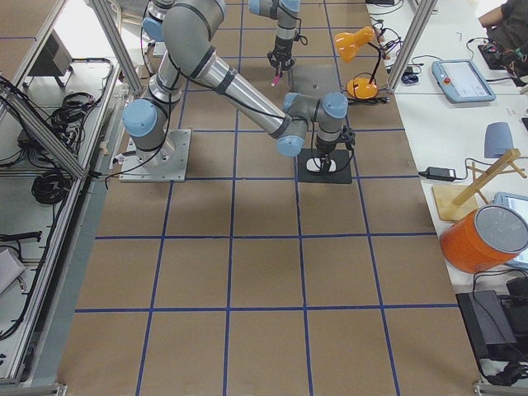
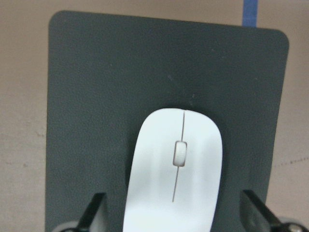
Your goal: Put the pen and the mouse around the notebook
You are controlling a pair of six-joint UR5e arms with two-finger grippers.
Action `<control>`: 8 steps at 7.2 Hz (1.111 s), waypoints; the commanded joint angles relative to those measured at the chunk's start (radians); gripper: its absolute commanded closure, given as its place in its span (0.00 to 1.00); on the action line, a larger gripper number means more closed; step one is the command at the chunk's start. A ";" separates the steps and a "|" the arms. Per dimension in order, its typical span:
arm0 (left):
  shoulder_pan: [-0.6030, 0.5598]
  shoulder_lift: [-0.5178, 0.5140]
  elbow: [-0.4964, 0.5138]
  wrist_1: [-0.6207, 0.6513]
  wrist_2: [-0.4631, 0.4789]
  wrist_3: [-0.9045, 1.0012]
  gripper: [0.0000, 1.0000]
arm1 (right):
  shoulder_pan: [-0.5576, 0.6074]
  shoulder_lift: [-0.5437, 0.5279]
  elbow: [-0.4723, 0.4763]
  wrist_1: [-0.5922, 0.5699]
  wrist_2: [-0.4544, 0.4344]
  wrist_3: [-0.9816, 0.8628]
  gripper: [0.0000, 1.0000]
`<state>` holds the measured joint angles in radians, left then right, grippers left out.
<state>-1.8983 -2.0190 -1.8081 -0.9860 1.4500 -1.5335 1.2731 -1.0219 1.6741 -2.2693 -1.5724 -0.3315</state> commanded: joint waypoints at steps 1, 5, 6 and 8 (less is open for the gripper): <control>-0.021 -0.018 -0.020 0.018 0.003 -0.133 1.00 | 0.009 -0.024 -0.011 0.010 0.032 0.008 0.00; -0.044 -0.033 -0.014 0.090 0.003 -0.246 0.32 | 0.182 -0.254 -0.053 0.361 0.018 0.173 0.00; -0.044 -0.036 -0.014 0.095 0.003 -0.246 0.00 | 0.228 -0.315 -0.054 0.420 0.017 0.205 0.00; -0.019 0.012 0.006 0.072 0.006 -0.077 0.00 | 0.284 -0.433 -0.054 0.580 0.028 0.299 0.00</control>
<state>-1.9319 -2.0306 -1.8147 -0.9006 1.4534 -1.7335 1.5177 -1.3732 1.6206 -1.7925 -1.5483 -0.1010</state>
